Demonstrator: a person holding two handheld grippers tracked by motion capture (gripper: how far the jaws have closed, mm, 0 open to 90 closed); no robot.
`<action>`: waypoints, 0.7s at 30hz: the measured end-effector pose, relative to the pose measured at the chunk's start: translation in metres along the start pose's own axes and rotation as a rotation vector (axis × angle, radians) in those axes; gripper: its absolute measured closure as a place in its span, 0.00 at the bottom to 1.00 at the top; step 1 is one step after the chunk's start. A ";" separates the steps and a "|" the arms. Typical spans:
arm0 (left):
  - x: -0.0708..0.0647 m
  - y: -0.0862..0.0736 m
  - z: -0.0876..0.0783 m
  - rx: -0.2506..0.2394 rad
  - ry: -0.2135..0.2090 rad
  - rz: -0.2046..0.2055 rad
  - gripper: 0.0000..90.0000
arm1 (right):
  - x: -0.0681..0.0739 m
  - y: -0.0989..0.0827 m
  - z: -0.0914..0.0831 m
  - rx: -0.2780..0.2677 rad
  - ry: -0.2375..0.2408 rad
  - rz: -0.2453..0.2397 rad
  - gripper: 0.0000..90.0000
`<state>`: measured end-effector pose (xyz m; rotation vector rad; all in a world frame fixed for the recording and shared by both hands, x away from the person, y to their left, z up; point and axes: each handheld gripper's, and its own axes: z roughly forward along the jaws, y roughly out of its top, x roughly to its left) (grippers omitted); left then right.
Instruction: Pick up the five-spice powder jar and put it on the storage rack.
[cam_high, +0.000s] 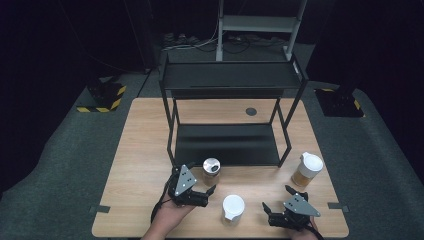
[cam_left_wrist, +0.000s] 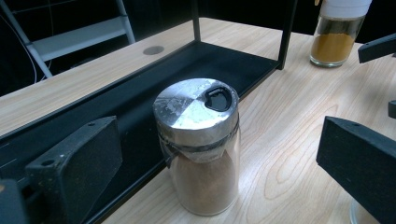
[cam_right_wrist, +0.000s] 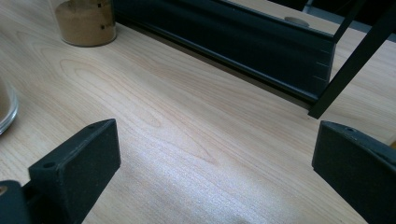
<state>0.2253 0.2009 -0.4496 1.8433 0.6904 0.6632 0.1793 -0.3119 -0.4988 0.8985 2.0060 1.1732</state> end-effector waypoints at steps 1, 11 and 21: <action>0.000 0.000 0.001 0.001 -0.001 -0.001 0.00 | 0.000 0.000 0.000 0.000 0.000 0.000 0.00; 0.000 0.002 0.010 0.001 -0.004 -0.006 0.00 | -0.002 -0.003 -0.001 -0.014 0.003 0.013 0.01; 0.001 0.006 0.017 0.010 0.000 -0.004 0.00 | -0.002 -0.001 -0.001 -0.003 0.015 -0.003 0.01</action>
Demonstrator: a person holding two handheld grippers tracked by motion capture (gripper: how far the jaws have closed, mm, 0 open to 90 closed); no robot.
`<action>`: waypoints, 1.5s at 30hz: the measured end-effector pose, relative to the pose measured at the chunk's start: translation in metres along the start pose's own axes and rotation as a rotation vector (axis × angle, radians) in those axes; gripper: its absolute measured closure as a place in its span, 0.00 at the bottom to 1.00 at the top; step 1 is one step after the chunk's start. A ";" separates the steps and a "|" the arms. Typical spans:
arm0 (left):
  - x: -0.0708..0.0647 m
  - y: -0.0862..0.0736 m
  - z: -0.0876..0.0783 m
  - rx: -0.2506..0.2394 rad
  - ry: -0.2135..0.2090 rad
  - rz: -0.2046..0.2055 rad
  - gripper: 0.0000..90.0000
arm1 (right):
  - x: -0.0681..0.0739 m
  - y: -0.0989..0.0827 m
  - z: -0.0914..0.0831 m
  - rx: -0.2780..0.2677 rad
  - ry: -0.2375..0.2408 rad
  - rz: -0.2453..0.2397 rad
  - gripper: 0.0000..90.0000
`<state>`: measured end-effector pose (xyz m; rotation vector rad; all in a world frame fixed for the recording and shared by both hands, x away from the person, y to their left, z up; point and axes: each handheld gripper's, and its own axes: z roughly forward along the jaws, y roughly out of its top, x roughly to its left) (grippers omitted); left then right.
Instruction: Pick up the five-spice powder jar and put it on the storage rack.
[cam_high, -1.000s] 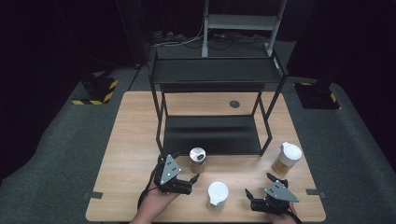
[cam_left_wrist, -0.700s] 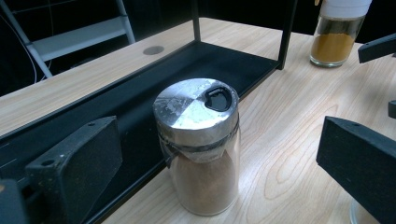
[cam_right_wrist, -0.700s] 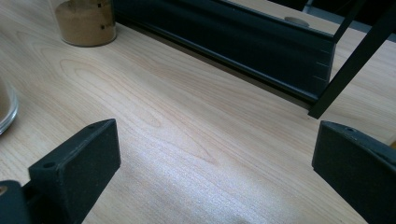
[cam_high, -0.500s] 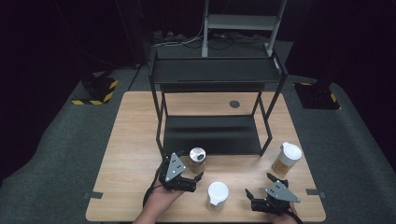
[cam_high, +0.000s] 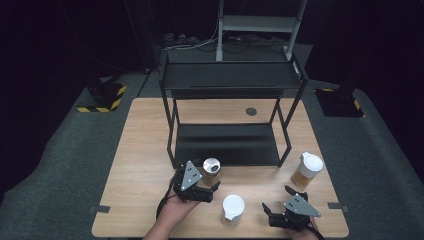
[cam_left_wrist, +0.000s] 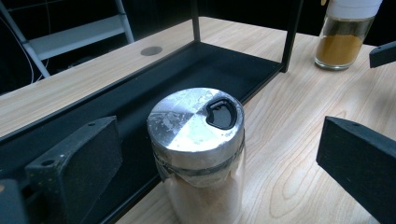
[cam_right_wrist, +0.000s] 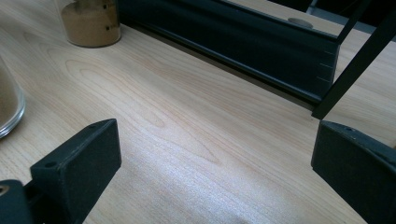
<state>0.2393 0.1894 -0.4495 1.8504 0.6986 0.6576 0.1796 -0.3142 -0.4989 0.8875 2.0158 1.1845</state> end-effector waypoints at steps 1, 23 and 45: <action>0.000 0.000 0.000 0.000 0.000 -0.001 0.01 | 0.000 0.000 0.000 0.001 0.001 0.000 0.01; 0.004 -0.004 0.015 0.012 0.014 -0.029 0.01 | -0.001 0.001 0.000 0.004 0.009 -0.005 0.01; 0.016 -0.013 0.023 -0.018 -0.016 -0.088 0.12 | -0.001 0.001 0.000 0.005 0.007 0.000 0.01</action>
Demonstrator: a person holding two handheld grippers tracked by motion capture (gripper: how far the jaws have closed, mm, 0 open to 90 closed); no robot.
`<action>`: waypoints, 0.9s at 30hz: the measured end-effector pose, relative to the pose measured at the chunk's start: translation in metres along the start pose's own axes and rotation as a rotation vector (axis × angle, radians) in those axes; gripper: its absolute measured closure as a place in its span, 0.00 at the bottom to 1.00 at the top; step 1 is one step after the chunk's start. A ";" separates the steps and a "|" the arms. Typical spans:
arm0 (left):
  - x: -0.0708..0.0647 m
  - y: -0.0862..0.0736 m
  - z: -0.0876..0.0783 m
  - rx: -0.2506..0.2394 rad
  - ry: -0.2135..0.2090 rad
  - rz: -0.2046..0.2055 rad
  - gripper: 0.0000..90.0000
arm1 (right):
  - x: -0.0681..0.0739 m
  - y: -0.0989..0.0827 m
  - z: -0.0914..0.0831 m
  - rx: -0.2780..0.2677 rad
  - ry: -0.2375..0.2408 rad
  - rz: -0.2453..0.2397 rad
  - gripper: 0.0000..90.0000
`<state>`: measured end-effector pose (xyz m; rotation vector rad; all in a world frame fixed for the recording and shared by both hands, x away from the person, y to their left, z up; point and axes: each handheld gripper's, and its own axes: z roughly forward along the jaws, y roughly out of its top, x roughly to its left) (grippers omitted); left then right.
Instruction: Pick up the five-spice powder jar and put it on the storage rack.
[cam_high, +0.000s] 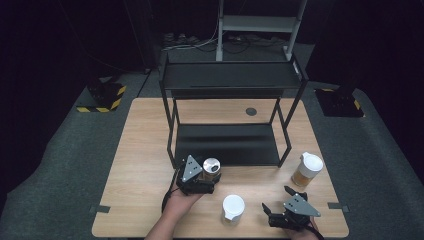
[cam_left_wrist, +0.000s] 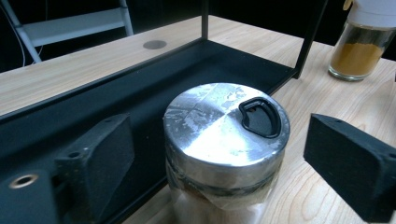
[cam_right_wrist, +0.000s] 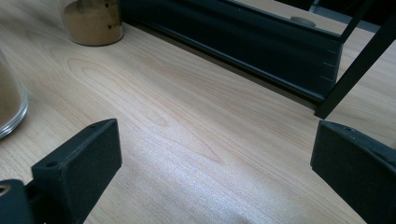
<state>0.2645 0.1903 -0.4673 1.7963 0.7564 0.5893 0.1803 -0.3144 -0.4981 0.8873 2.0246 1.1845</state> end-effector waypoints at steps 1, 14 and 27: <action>0.001 0.000 0.000 -0.002 -0.007 -0.002 0.13 | 0.000 0.000 0.000 0.000 0.000 0.000 0.01; 0.000 -0.001 0.005 -0.009 -0.018 -0.011 0.30 | 0.000 0.000 0.000 0.000 0.001 -0.001 0.01; -0.001 -0.006 0.003 -0.025 -0.001 -0.006 0.38 | 0.000 0.000 0.000 0.001 0.001 -0.001 0.01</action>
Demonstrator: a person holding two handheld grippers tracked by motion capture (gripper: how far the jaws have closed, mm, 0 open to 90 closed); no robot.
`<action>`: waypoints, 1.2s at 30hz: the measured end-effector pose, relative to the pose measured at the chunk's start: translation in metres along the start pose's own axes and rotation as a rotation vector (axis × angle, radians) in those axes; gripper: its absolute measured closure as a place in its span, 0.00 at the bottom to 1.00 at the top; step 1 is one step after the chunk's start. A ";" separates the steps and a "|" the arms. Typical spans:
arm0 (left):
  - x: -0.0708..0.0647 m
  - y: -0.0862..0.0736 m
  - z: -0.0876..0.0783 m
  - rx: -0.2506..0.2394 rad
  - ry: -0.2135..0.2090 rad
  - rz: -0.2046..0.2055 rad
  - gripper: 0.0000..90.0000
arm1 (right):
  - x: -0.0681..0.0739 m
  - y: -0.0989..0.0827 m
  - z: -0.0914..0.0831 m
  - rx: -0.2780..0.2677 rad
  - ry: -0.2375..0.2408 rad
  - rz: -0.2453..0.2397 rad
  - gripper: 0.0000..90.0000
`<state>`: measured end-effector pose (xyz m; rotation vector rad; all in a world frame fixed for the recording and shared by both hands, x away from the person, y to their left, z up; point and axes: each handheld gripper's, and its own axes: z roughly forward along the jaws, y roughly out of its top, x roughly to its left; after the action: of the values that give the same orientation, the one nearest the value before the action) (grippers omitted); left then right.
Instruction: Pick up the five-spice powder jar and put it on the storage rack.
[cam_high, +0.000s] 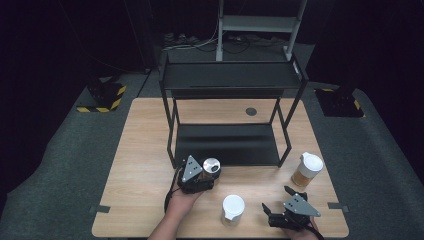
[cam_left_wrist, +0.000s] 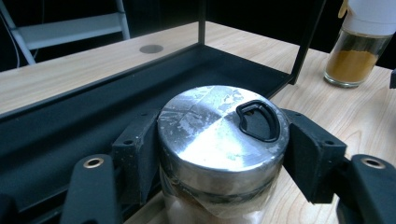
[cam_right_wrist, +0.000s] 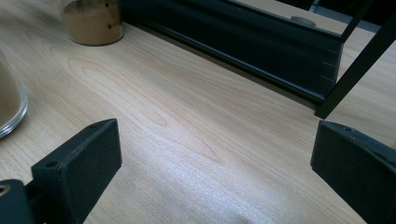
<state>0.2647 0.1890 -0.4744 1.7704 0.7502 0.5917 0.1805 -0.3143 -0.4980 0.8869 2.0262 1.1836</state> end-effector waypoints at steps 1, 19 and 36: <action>0.000 0.000 0.000 0.000 0.000 -0.001 0.38 | 0.000 0.000 0.000 0.000 0.000 0.000 0.01; -0.009 0.001 -0.003 -0.013 0.021 0.012 0.39 | -0.001 0.000 0.000 0.000 0.002 0.001 0.01; -0.006 0.009 -0.017 -0.025 0.065 0.001 0.39 | -0.001 0.000 0.000 -0.001 0.001 0.003 0.01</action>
<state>0.2508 0.1934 -0.4613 1.7350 0.7836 0.6593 0.1807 -0.3150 -0.4980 0.8885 2.0256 1.1871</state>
